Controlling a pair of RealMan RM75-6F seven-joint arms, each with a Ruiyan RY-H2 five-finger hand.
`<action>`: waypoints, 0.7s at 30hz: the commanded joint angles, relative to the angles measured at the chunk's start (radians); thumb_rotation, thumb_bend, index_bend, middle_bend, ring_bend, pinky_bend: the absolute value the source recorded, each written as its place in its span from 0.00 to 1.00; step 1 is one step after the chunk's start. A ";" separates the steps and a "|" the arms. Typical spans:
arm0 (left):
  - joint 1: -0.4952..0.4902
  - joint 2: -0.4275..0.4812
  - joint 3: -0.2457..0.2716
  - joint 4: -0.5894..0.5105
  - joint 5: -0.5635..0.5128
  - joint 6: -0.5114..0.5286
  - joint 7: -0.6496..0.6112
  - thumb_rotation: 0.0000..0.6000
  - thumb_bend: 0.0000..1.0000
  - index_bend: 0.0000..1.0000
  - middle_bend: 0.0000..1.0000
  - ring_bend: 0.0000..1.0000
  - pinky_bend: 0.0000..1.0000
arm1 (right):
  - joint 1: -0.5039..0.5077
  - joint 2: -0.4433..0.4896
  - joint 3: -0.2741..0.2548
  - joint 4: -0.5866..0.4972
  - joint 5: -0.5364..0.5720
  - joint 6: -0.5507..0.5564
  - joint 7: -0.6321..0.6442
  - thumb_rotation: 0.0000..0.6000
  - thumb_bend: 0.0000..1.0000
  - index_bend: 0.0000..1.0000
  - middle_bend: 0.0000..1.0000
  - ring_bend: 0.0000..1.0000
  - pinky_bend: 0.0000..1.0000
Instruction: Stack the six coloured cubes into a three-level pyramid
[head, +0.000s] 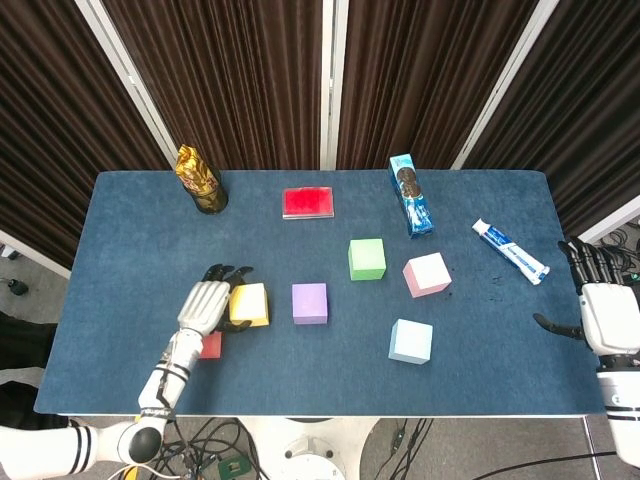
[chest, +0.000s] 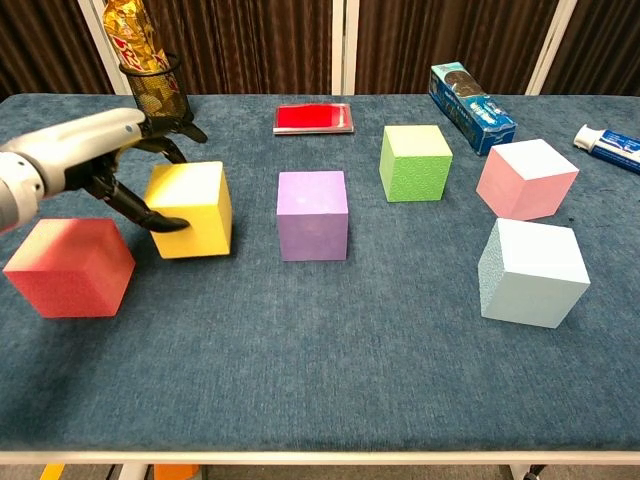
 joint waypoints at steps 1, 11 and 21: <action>-0.003 -0.016 -0.003 -0.004 -0.003 0.005 -0.002 1.00 0.29 0.14 0.52 0.10 0.08 | 0.000 0.002 0.002 0.002 0.001 0.001 0.002 1.00 0.00 0.00 0.00 0.00 0.00; -0.039 -0.099 -0.035 0.062 -0.042 0.002 0.025 1.00 0.29 0.14 0.53 0.10 0.07 | -0.010 0.006 0.007 0.008 0.015 0.014 0.018 1.00 0.00 0.00 0.00 0.00 0.00; -0.052 -0.130 -0.037 0.108 -0.024 -0.010 0.007 1.00 0.29 0.14 0.53 0.10 0.07 | -0.011 0.007 0.008 0.015 0.022 0.009 0.025 1.00 0.00 0.00 0.00 0.00 0.00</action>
